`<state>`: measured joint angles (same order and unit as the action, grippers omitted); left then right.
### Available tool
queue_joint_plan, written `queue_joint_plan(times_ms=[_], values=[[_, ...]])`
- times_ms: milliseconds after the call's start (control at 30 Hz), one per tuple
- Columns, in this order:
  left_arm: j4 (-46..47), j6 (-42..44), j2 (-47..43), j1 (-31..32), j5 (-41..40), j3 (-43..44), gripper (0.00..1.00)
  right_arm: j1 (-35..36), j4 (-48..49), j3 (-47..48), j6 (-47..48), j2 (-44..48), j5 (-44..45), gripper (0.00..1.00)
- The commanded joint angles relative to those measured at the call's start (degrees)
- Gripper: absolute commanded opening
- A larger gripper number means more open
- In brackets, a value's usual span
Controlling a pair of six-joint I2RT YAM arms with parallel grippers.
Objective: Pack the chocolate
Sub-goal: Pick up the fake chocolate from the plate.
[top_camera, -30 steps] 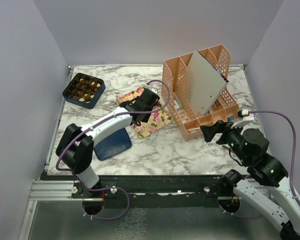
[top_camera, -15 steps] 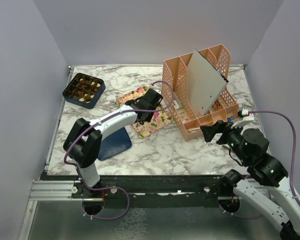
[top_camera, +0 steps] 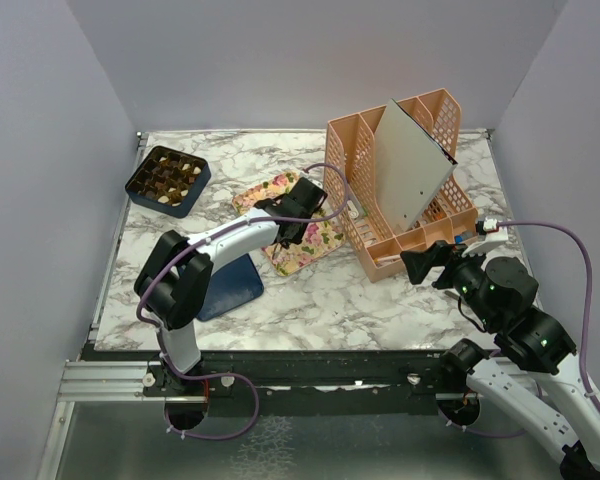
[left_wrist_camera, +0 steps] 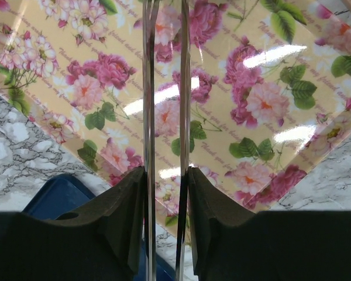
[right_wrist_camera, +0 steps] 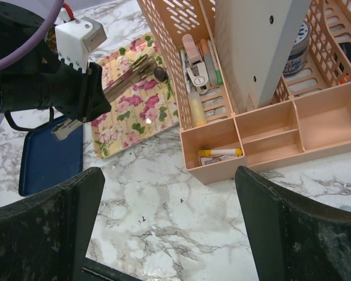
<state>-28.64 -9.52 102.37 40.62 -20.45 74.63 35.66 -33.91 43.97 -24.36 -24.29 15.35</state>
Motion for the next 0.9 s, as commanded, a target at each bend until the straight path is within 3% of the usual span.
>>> queue_joint_plan(times_ms=[0, 600, 867], values=[[0.48, 0.21, -0.41, -0.26, 0.06, 1.84, 0.36, 0.12, 0.7, -0.33, 0.92, 0.21, 0.68, 0.99], [-5.25, -2.52, -7.4, -0.65, -2.55, 0.74, 0.31, 0.11, 0.78, -0.37, 0.89, -0.15, 0.43, 0.99], [-10.28, -3.52, -9.6, -5.12, -3.18, 3.57, 0.3, 0.11, 0.8, -0.45, 0.63, 0.65, 0.34, 0.99]])
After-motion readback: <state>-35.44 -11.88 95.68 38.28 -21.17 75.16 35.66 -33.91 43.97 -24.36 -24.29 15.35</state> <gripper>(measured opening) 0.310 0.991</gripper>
